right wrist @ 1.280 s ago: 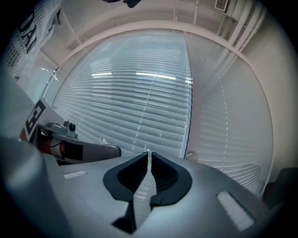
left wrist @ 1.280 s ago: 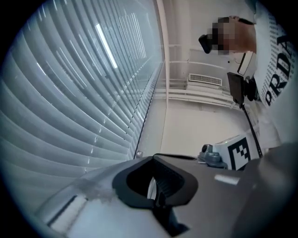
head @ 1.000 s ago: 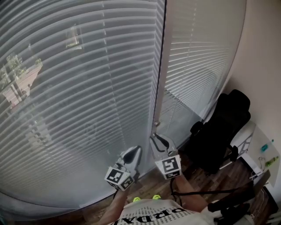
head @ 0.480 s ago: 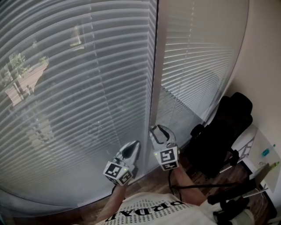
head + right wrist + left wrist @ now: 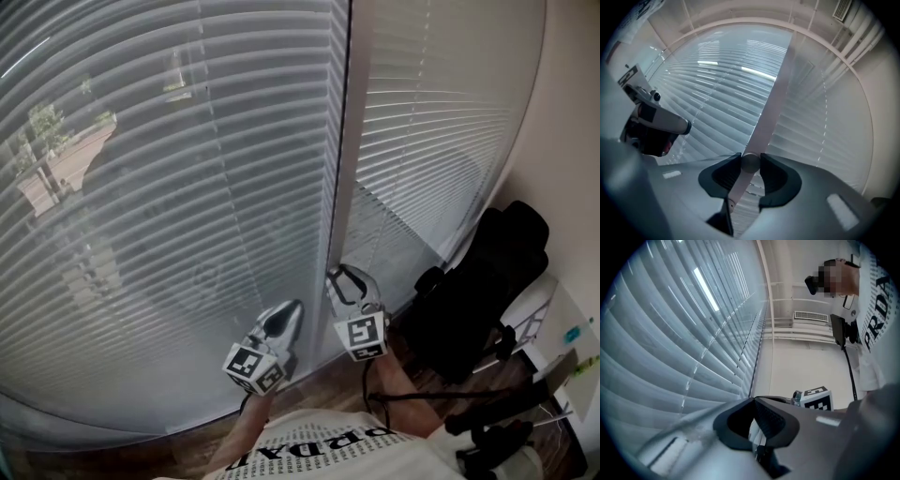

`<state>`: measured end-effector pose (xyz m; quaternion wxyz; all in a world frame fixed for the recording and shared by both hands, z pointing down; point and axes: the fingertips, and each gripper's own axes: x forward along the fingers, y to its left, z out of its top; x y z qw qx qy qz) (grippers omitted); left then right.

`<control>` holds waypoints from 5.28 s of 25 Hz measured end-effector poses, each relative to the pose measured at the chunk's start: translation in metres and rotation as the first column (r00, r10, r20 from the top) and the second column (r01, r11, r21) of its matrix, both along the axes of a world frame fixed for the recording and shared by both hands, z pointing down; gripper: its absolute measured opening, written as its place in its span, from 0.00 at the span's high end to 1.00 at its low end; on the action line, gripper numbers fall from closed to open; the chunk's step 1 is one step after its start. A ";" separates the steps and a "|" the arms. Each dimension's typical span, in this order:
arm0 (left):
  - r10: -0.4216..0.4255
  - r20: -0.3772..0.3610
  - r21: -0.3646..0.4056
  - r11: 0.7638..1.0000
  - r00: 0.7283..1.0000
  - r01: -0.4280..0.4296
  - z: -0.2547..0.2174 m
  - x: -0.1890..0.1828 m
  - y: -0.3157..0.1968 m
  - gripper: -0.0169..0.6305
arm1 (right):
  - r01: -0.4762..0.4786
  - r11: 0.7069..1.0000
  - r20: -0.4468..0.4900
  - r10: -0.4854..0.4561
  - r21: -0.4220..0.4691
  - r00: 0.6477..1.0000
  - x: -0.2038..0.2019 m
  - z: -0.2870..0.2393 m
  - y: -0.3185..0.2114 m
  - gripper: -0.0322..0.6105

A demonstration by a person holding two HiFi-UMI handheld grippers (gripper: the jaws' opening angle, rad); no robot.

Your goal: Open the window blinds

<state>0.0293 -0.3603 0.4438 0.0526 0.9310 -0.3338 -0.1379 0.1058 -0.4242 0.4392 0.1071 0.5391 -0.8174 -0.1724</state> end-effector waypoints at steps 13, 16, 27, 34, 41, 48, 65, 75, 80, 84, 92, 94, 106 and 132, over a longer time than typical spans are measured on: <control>-0.005 0.012 -0.017 1.000 1.000 0.005 0.004 -0.009 0.004 0.98 | -0.014 0.998 0.167 0.023 -0.058 0.986 0.003 0.000 0.000 0.74; 0.001 0.013 -0.024 1.000 1.000 0.000 0.008 -0.008 0.005 0.98 | -0.019 0.997 0.224 0.037 -0.079 0.974 0.006 0.004 0.000 0.74; 0.014 0.022 -0.033 0.999 1.000 -0.014 0.007 -0.008 0.007 0.98 | 0.020 0.985 0.440 0.060 -0.173 0.896 0.009 0.005 -0.001 0.74; 0.013 0.017 -0.029 0.999 1.000 -0.013 0.008 -0.008 0.007 0.98 | -0.017 0.994 0.297 0.049 -0.111 0.954 0.008 0.004 0.002 0.74; 0.016 0.012 -0.018 1.000 1.000 -0.016 0.009 -0.006 0.002 0.98 | -0.042 0.999 -0.155 0.045 0.022 0.987 0.000 0.005 0.006 0.71; 0.014 0.009 -0.015 1.000 1.000 -0.013 0.008 -0.006 0.003 0.98 | -0.024 0.999 -0.213 0.031 0.039 0.977 -0.003 0.008 0.000 0.74; -0.009 0.014 -0.029 1.000 1.000 0.009 0.007 -0.013 0.006 0.98 | -0.027 0.994 0.217 0.051 -0.109 0.975 0.007 0.004 -0.002 0.74; 0.009 0.017 -0.029 1.000 1.000 -0.008 0.006 -0.008 0.007 0.98 | -0.019 0.992 0.292 0.056 -0.128 0.955 0.008 0.005 -0.003 0.74; 0.010 0.011 -0.026 1.000 1.000 -0.009 0.005 -0.009 0.005 0.98 | -0.043 0.997 -0.039 0.040 -0.060 0.998 0.001 0.004 0.005 0.71; 0.019 0.009 -0.021 1.000 1.000 -0.019 0.009 -0.004 0.005 0.98 | -0.035 0.999 -0.255 0.032 -0.004 0.966 -0.007 0.011 0.003 0.69; 0.016 0.011 -0.022 1.000 1.000 -0.016 0.007 -0.004 0.007 0.98 | -0.030 0.999 -0.271 0.035 0.023 0.962 -0.006 0.008 0.001 0.70; 0.011 0.010 -0.021 1.000 1.000 -0.010 0.007 -0.007 0.007 0.98 | -0.030 1.000 -0.237 0.031 0.010 0.971 -0.005 0.009 0.001 0.70; 0.006 0.011 -0.026 1.000 1.000 -0.005 0.005 -0.010 0.007 0.98 | 0.010 0.986 0.158 0.017 -0.165 0.987 0.006 0.013 -0.002 0.74; 0.019 0.000 -0.023 1.000 1.000 -0.019 0.004 -0.007 0.008 0.98 | -0.036 0.999 -0.307 0.041 0.025 0.951 -0.003 0.006 0.000 0.74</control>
